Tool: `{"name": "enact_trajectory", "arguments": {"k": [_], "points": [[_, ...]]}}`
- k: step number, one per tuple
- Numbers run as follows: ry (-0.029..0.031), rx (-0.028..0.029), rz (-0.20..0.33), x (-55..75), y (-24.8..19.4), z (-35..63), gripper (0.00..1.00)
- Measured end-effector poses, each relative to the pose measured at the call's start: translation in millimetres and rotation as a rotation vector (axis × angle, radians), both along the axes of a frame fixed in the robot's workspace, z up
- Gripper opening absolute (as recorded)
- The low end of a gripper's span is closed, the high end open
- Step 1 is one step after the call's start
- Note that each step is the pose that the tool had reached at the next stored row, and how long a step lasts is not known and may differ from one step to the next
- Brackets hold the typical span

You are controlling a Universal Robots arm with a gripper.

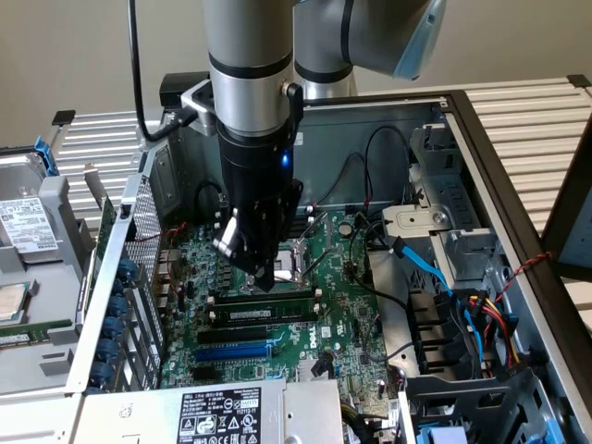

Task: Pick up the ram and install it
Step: 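Press down the ram until it locks into place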

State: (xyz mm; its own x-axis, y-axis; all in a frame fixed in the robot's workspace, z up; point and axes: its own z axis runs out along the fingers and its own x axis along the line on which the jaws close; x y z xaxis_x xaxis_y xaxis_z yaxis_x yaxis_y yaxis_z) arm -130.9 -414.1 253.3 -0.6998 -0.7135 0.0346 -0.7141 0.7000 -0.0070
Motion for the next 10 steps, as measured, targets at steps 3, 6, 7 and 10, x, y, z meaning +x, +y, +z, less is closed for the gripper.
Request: {"name": "enact_trajectory", "arguments": {"k": [3,6,7,10], "points": [[0.0000,-0.0001,-0.048,0.0,-0.1,0.1,0.11],[0.0000,-0.0001,-0.095,0.0,0.0,0.0,0.11],[0.0001,-0.0001,-0.111,0.0,0.0,0.1,0.11],[0.0000,-0.0001,-0.158,0.0,0.0,0.0,0.11]]}}
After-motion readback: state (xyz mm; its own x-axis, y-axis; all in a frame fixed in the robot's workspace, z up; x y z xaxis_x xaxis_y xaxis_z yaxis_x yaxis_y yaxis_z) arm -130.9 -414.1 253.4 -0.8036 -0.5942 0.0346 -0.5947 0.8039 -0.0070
